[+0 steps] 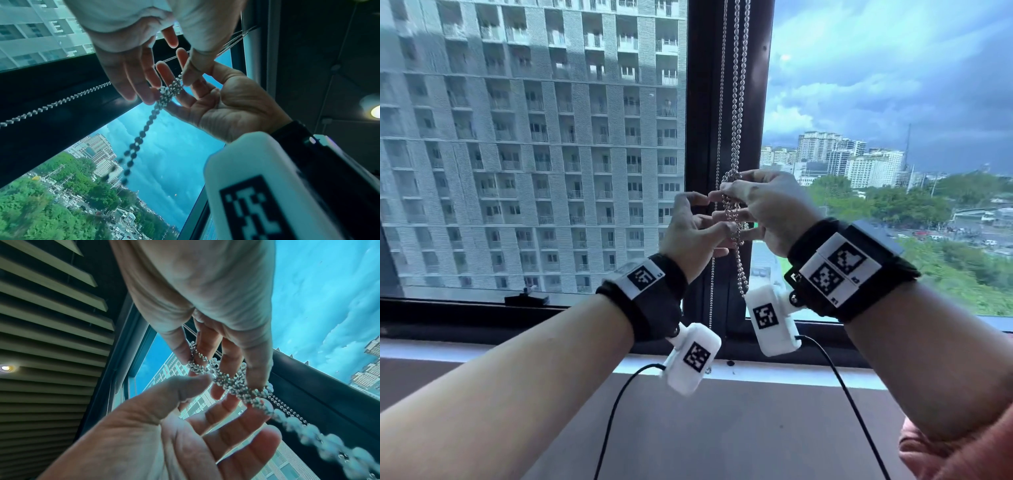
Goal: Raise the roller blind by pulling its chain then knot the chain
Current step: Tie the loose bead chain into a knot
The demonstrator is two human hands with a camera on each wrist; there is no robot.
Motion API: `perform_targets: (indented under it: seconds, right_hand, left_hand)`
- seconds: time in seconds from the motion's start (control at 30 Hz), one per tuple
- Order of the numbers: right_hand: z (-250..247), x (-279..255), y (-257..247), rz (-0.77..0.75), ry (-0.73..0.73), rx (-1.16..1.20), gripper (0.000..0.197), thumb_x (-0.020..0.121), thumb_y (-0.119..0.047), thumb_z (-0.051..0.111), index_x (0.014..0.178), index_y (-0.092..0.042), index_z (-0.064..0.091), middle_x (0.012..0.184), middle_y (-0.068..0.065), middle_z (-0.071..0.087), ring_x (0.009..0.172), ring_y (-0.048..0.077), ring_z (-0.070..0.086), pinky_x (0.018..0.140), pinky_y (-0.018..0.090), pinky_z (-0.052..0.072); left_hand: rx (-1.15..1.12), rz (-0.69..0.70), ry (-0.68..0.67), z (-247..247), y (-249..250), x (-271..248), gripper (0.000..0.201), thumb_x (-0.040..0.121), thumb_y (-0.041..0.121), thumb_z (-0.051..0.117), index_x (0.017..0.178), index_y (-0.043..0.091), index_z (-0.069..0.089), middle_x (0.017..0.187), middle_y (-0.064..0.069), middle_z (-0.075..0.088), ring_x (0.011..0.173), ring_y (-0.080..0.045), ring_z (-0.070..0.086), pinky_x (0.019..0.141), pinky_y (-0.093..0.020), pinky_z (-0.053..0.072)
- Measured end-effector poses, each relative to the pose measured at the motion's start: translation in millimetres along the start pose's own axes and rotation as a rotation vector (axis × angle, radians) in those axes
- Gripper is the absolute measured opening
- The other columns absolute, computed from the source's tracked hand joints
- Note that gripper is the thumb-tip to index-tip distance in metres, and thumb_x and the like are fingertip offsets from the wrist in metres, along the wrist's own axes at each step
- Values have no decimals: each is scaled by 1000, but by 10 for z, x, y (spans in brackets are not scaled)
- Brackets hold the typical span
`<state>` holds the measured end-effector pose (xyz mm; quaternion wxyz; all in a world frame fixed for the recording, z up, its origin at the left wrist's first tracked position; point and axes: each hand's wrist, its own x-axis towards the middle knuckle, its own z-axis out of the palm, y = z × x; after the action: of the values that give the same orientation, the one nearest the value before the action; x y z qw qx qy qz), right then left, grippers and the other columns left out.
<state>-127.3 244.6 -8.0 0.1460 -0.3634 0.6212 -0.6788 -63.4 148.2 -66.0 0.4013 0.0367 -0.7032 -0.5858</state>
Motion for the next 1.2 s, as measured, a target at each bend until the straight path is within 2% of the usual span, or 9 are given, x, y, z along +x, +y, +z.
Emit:
perform_targets:
  seconds: [0.13,0.3,0.37,0.47,0.57,0.77,0.87,0.97,1.2]
  right_hand:
    - [2,11,53,8,5,-19,6,87,-14,68,89,-10,64,101,23,72,77,28,57,69,45,55]
    - [-37,42,108,8,-19,-3,4,90,-12,64,93,-10,63,99,18,74,70,28,61,59,39,53]
    - [-48,52,123,29,-29,8,4,91,-13,62,93,-10,62,99,16,75,71,28,64,66,46,58]
    - [-38,62,179,43,-17,-14,8,90,-11,61,92,-4,64,86,15,70,69,27,62,73,49,59]
    - [-34,72,272,37,-2,-51,6,85,-4,62,80,-2,65,79,18,64,69,29,59,67,43,59]
    - [-83,101,403,-1,-14,-42,18,76,13,70,87,4,60,81,27,66,61,33,67,68,45,62]
    - [-117,153,467,-69,-20,-281,43,68,6,78,107,1,62,82,23,71,61,21,65,60,29,57]
    - [-143,174,530,-144,-60,-454,55,61,1,84,110,-4,61,78,12,74,55,5,65,52,16,47]
    - [-116,105,597,-366,-52,-676,57,63,-12,86,114,-14,60,75,-1,73,55,-4,59,51,9,42]
  left_hand:
    - [-19,-37,5,23,-48,-3,19,82,10,67,96,12,55,91,-19,67,82,-34,66,81,-51,54]
    - [-117,-95,-64,24,-74,-21,28,82,-10,52,107,1,59,95,-26,66,73,-30,64,70,-38,54]
    - [-134,-83,-50,32,-107,-33,24,84,-11,49,103,0,59,75,-14,66,54,-19,58,53,-30,53]
    - [-100,-39,-3,46,-144,-49,14,91,1,49,94,3,62,46,10,50,34,-3,39,34,-17,32]
    - [-32,26,22,42,-188,-95,18,93,5,50,99,-8,62,39,13,52,31,0,42,35,-8,30]
    - [123,-22,33,-86,-383,-76,21,90,12,57,76,-1,65,54,-5,50,37,-5,35,36,-18,28]
    - [177,1,76,-97,-410,-78,21,90,15,57,76,2,67,50,-2,43,36,-5,31,36,-20,25]
    - [145,20,75,-96,-447,-126,20,91,18,56,75,8,64,48,0,42,33,-2,31,36,-15,27]
    - [-30,-93,84,-132,-472,-165,16,86,23,63,78,10,68,44,6,40,31,-3,30,33,-13,26]
